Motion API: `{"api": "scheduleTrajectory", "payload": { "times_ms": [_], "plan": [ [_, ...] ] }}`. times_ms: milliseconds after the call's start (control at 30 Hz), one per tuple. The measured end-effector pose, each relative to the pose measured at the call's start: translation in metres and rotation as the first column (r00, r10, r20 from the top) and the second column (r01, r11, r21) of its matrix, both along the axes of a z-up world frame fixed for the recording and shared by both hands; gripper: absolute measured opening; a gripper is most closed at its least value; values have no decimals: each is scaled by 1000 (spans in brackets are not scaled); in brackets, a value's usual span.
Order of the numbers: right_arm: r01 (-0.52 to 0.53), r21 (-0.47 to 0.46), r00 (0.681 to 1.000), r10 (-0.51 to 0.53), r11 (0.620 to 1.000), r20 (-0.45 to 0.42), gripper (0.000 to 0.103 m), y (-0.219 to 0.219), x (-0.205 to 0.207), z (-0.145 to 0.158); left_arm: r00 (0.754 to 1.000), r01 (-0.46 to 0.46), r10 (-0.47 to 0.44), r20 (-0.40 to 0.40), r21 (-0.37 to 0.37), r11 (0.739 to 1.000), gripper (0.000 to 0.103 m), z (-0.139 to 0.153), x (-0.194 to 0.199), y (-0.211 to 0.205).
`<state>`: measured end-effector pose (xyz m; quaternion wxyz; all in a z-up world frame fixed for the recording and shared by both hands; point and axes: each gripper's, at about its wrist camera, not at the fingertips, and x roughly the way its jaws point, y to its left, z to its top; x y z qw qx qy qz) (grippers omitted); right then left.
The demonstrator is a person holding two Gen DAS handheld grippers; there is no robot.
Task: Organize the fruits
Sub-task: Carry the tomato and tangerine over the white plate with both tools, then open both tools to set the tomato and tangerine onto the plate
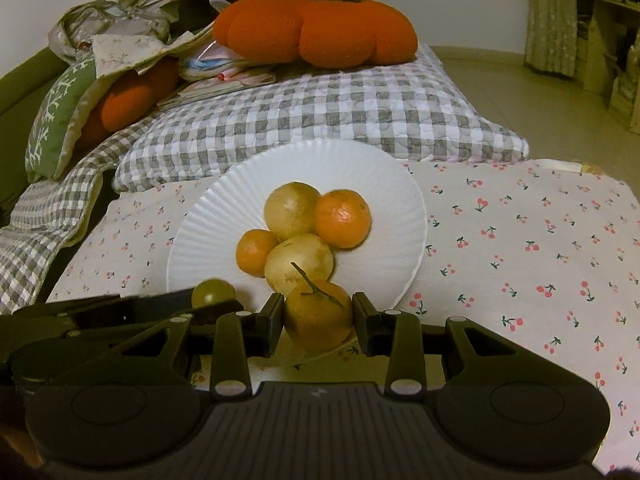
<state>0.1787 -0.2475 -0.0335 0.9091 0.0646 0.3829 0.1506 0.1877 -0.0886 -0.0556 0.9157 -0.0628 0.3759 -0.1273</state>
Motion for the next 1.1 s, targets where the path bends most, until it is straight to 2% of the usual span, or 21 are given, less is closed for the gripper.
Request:
{"api": "scheduleTrajectory", "payload": {
  "times_ms": [33,400,633,667,800,967,1100],
  "plan": [
    [-1,-4,1000,1,1000,1,33,0,0,0,1000,-7,7,-15,-8,1000,18,-2,-1,1],
    [2,33,1000,-3,999,10,33,-2,2,-1,1000,-22,24,17,-80,997,18,8,1,10],
    [-2,88,1000,4,996,-14,36,-3,2,0,1000,-25,25,-2,-159,987,20,7,1,20],
    [-5,102,1000,7,995,-20,36,-3,1,1,1000,-28,28,-6,-169,985,21,8,1,21],
    [1,141,1000,2,990,-24,39,-6,-1,6,998,-52,55,10,-169,984,41,13,-2,27],
    [3,142,1000,0,990,-24,41,-4,-2,9,998,-61,64,10,-182,981,44,18,-2,31],
    [-1,162,1000,3,987,-11,42,-5,-5,16,996,-80,87,33,-166,983,59,25,-5,34]
  ]
}}
